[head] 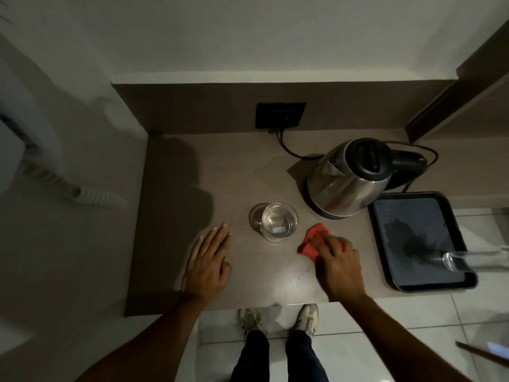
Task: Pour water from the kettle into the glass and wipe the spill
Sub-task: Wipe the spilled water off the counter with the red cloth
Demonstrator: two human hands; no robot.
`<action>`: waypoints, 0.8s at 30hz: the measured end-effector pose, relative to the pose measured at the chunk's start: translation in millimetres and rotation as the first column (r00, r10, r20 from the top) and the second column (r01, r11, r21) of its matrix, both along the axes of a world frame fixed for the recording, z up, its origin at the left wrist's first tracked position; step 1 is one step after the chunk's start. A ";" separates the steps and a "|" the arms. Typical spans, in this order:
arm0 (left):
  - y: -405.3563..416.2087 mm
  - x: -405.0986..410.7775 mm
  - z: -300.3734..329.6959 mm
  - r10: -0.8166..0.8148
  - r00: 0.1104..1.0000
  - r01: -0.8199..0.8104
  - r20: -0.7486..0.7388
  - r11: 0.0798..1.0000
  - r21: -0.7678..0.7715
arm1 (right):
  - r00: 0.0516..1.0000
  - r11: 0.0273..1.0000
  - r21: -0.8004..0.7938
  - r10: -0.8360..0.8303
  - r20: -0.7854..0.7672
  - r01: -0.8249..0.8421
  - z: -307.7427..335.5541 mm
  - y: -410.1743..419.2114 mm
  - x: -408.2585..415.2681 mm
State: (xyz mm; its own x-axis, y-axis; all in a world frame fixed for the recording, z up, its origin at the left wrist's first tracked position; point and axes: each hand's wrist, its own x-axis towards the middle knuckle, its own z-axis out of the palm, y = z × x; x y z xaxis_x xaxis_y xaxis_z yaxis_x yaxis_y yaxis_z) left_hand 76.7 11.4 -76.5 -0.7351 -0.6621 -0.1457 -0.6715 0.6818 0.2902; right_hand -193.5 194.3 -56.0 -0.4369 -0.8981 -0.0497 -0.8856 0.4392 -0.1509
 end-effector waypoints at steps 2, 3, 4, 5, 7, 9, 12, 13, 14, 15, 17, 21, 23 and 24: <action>0.7 -0.8 0.2 0.005 1.000 -0.005 0.001 1.000 -0.007 | 0.996 0.996 -0.001 -0.093 0.013 0.093 1.9 -9.3 -5.8; 0.7 -0.4 0.3 0.006 1.000 -0.006 0.000 1.000 -0.007 | 0.992 0.992 -0.008 -0.127 0.028 0.127 2.9 -12.9 -2.7; 0.6 0.0 0.3 0.002 1.000 -0.002 -0.001 1.000 -0.007 | 0.985 0.986 -0.012 -0.167 0.047 0.167 4.3 -16.3 2.8; 0.7 -0.1 0.6 -0.002 1.000 0.002 0.000 1.000 -0.009 | 0.975 0.976 -0.013 -0.215 0.062 0.216 5.1 -18.9 9.3; 0.6 -1.1 1.5 -0.005 1.000 0.005 0.006 1.000 -0.020 | 0.941 0.944 -0.016 -0.327 0.085 0.330 5.7 -22.5 24.8; 2.0 -1.8 1.8 -0.005 1.000 0.006 0.009 1.000 -0.031 | 0.914 0.919 -0.023 -0.389 0.112 0.394 6.3 -23.0 44.0; 1.5 -1.2 1.8 -0.002 1.000 0.002 0.008 0.999 -0.052 | 0.909 0.924 0.008 -0.378 0.176 0.382 6.8 -20.9 83.9; 2.3 -2.4 1.7 -0.002 1.000 0.002 0.003 0.999 -0.047 | 0.910 0.929 0.026 -0.367 0.191 0.369 6.9 -18.6 97.0; 2.1 -1.6 1.9 0.000 1.000 0.000 0.000 0.999 -0.047 | 0.914 0.937 0.039 -0.347 0.210 0.347 7.8 -19.3 110.7; 2.3 -1.5 2.4 -0.001 1.000 0.001 0.000 0.999 -0.046 | 0.920 0.947 0.046 -0.319 0.226 0.317 8.3 -20.6 123.3; 2.8 -2.7 4.1 -0.008 1.000 0.008 0.002 0.999 -0.042 | 0.934 0.969 0.053 -0.247 0.257 0.242 9.5 -25.4 144.6; 3.1 -3.7 5.6 -0.009 1.000 0.008 -0.015 0.999 -0.046 | 0.936 0.996 0.007 -0.086 0.340 0.089 11.4 -30.7 159.1; 2.1 -4.5 5.2 -0.009 1.000 0.008 -0.024 0.999 -0.049 | 0.905 0.997 -0.049 -0.039 0.423 0.065 13.2 -27.5 149.2; 1.8 -4.5 4.9 -0.009 1.000 0.008 -0.026 0.999 -0.049 | 0.876 0.993 -0.100 -0.006 0.483 0.061 16.1 -24.7 141.9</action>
State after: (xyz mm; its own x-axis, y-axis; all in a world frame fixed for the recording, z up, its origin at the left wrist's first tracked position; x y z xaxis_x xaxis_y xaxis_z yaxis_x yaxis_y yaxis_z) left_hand 72.2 13.2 -71.6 -0.7437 -0.6618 -0.0944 -0.6585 0.7010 0.2739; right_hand -51.6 169.6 -39.9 -0.4139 -0.8953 -0.1646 -0.6764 0.4235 -0.6026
